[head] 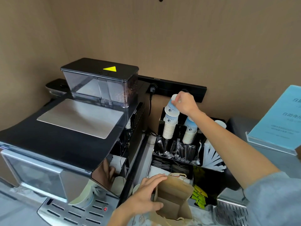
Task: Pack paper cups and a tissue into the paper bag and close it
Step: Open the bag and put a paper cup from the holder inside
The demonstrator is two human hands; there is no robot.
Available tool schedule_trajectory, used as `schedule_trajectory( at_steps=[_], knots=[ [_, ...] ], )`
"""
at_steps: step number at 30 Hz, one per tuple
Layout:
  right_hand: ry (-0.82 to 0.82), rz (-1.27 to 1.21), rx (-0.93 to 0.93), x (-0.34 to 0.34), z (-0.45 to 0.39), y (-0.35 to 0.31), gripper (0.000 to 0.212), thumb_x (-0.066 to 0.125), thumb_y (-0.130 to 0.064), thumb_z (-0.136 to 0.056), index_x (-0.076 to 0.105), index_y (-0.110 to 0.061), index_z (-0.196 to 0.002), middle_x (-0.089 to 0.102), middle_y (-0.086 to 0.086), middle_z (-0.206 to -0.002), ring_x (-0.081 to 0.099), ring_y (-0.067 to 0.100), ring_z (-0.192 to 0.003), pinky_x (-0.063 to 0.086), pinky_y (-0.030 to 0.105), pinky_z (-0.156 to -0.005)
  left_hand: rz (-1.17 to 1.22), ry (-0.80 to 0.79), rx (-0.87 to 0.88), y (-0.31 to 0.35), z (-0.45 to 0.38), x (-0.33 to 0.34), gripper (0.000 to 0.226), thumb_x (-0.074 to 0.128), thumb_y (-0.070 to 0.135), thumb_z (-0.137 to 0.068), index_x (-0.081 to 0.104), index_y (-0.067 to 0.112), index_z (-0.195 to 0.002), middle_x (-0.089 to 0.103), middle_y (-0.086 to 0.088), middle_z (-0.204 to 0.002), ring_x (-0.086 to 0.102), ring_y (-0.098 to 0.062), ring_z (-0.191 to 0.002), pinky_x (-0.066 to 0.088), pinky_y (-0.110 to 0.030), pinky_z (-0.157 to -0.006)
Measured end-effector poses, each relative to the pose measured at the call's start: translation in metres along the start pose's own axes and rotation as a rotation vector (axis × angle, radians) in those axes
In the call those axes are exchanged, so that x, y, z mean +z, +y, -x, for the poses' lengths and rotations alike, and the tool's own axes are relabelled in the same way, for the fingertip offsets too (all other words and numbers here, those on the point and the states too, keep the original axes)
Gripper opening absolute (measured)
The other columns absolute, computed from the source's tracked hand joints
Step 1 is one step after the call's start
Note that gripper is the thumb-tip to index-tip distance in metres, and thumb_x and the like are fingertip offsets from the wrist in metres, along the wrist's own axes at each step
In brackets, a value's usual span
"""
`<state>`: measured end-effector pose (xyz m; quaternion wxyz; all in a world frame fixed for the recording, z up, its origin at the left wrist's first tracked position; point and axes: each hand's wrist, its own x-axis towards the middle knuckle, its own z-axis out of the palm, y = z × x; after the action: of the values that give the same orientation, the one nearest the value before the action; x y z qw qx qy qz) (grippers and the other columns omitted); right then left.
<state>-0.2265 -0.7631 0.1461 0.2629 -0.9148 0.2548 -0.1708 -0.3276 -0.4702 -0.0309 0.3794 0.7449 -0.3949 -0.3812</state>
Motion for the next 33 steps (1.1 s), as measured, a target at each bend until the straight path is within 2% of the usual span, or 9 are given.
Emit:
schedule_trajectory(
  at_steps=[4,7,11,16,19,23,26,31,33],
  knots=[
    [0.135,-0.125,-0.058,-0.025,0.010,0.003,0.044,0.069,-0.032,-0.087,0.045,-0.016,-0.120,0.060,0.014,-0.109,0.058,0.030,-0.100,0.044,0.034,-0.076,-0.004,0.019,-0.006,0.000,0.000,0.000,0.084,0.067,0.025,-0.077,0.025,0.058,-0.142,0.020,0.041,-0.148,0.011,0.003,-0.140,0.018,-0.028,-0.114],
    [0.104,-0.322,-0.102,-0.045,0.029,0.006,0.050,0.069,-0.035,-0.085,0.048,-0.035,-0.130,0.067,0.010,-0.097,0.070,0.021,-0.085,0.058,0.034,-0.074,-0.013,0.017,-0.007,0.001,-0.001,0.000,0.084,0.068,0.024,-0.077,0.025,0.057,-0.142,0.020,0.040,-0.148,0.011,0.003,-0.140,0.018,-0.028,-0.115],
    [-0.050,-0.670,-0.049,-0.062,0.071,0.018,0.027,0.078,-0.026,-0.078,0.067,-0.026,-0.103,0.067,0.009,-0.099,0.073,0.015,-0.079,0.064,0.035,-0.070,-0.023,0.018,-0.010,0.002,-0.001,-0.001,0.084,0.069,0.024,-0.078,0.026,0.059,-0.141,0.019,0.044,-0.145,0.010,0.007,-0.139,0.017,-0.028,-0.117],
    [-0.234,-0.838,0.112,-0.059,0.137,0.046,0.027,0.076,0.000,-0.081,0.052,-0.013,-0.086,0.065,0.019,-0.091,0.069,0.019,-0.070,0.056,0.025,-0.061,-0.012,0.015,-0.010,0.000,-0.001,-0.002,0.082,0.069,0.025,-0.080,0.027,0.062,-0.139,0.018,0.049,-0.142,0.005,0.019,-0.134,0.020,-0.031,-0.117],
    [-0.343,-0.874,0.150,-0.048,0.174,0.059,0.038,0.073,0.008,-0.081,0.043,-0.014,-0.084,0.063,0.018,-0.092,0.067,0.027,-0.081,0.055,0.034,-0.074,-0.026,0.012,-0.002,0.000,-0.003,-0.003,0.081,0.069,0.025,-0.081,0.027,0.060,-0.140,0.018,0.052,-0.140,0.009,0.015,-0.135,0.022,-0.032,-0.117],
    [-0.512,-1.031,0.127,-0.039,0.209,0.066,0.095,0.082,0.009,-0.066,0.040,-0.047,-0.130,0.060,0.022,-0.132,0.059,0.044,-0.121,0.047,0.061,-0.101,-0.042,0.017,0.016,0.000,-0.004,-0.004,0.080,0.069,0.027,-0.081,0.026,0.057,-0.142,0.018,0.050,-0.142,0.012,0.007,-0.138,0.022,-0.032,-0.117],
    [-0.531,-0.942,0.010,-0.033,0.225,0.069,0.118,0.081,0.005,-0.074,0.017,-0.068,-0.141,0.055,0.006,-0.142,0.058,0.029,-0.128,0.049,0.054,-0.102,-0.057,0.023,0.026,-0.001,-0.006,-0.005,0.079,0.068,0.027,-0.081,0.026,0.056,-0.143,0.019,0.046,-0.145,0.014,0.007,-0.137,0.025,-0.032,-0.117],
    [-0.495,-0.747,-0.019,-0.030,0.243,0.074,0.108,0.078,-0.007,-0.082,0.013,-0.068,-0.143,0.050,-0.017,-0.134,0.057,0.005,-0.122,0.054,0.018,-0.092,-0.072,0.017,0.029,-0.002,-0.007,-0.005,0.078,0.068,0.026,-0.083,0.024,0.064,-0.135,0.015,0.050,-0.141,0.014,0.009,-0.134,0.022,-0.028,-0.116],
    [-0.493,-0.712,-0.019,-0.029,0.251,0.075,0.103,0.078,-0.011,-0.082,0.015,-0.064,-0.145,0.049,-0.024,-0.129,0.055,0.001,-0.122,0.052,0.015,-0.091,-0.069,0.021,0.026,-0.003,-0.007,-0.005,0.078,0.068,0.025,-0.083,0.025,0.061,-0.138,0.016,0.048,-0.142,0.015,0.004,-0.136,0.022,-0.030,-0.117]
  ],
)
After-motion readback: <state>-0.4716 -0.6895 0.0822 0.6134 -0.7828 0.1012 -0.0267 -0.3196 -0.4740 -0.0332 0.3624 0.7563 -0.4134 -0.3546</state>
